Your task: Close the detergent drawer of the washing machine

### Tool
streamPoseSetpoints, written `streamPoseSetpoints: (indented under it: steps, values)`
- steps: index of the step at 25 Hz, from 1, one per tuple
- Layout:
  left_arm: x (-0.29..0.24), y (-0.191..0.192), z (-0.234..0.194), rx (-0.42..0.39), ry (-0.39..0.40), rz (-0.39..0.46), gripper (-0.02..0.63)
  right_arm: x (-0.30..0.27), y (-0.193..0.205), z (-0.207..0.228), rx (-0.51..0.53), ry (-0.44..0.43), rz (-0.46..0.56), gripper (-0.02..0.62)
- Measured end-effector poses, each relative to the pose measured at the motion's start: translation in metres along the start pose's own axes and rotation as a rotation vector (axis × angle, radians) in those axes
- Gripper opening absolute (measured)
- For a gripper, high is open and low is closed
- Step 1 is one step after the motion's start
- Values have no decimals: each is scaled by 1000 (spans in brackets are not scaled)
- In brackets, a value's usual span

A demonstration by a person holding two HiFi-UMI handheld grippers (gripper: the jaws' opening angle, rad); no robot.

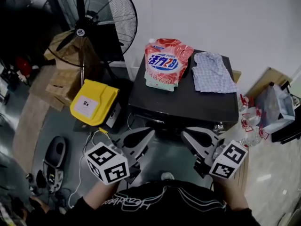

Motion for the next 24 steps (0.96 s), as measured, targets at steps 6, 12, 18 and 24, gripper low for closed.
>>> streamPoseSetpoints:
  steps: [6, 12, 18, 24]
  values:
    - [29, 10, 6, -25, 6, -5, 21, 6, 10, -33, 18, 25, 13, 26]
    - [42, 7, 19, -44, 36, -4, 21, 14, 13, -52, 21, 45, 30, 26]
    - [51, 15, 20, -82, 44, -12, 21, 24, 20, -62, 32, 78, 32, 26]
    - [51, 25, 11, -84, 50, -39, 21, 31, 33, -59, 20, 128, 26, 26]
Point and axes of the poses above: the fingertips, and each gripper's own axes: x backward along the fingers, z to its right, y out of its underside, the point moved 7 cm from there along x, backward along the fingers, and after that the axes turned 13 degrees about z, right-handed, at the moved point
